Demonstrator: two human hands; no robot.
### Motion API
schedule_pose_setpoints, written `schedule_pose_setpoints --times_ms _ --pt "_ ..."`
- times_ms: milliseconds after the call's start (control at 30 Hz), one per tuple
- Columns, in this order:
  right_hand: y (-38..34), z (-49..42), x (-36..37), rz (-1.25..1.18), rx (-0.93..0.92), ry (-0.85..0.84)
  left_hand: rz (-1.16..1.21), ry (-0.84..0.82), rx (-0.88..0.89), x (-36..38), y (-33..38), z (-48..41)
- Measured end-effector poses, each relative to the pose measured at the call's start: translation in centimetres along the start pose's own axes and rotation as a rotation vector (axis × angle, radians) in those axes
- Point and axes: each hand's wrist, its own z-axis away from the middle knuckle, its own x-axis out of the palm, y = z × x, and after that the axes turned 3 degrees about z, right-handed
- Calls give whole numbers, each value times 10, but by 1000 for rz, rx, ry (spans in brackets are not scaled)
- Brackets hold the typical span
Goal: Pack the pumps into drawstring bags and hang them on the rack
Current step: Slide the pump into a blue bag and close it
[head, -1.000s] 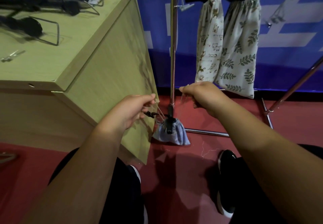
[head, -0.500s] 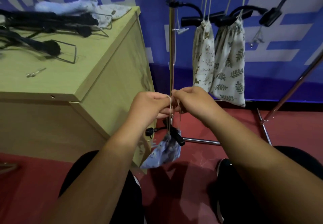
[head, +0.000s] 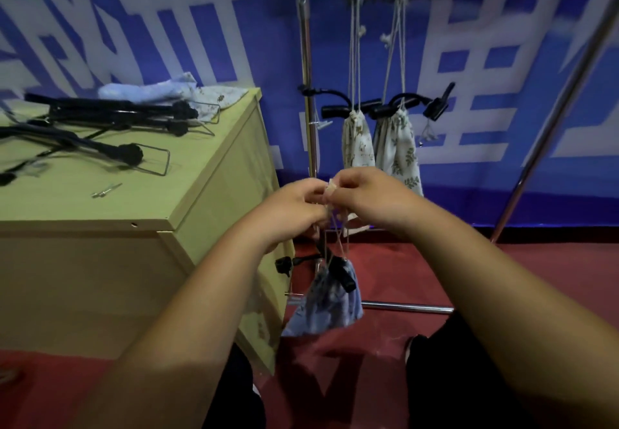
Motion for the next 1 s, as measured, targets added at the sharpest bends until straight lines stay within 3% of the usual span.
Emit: schedule_pose_setpoints --times_ms 67,200,600,1000 --pt "-11 9 -21 134 -54 38 -20 -44 57 7 15 -5" --pt "-23 25 -63 382 -109 189 -58 24 136 22 55 -19" --pt "-10 52 -188 405 -47 648 104 -15 273 80 184 -61" --pt "-15 15 -267 424 -204 868 420 -20 309 89 265 -113"
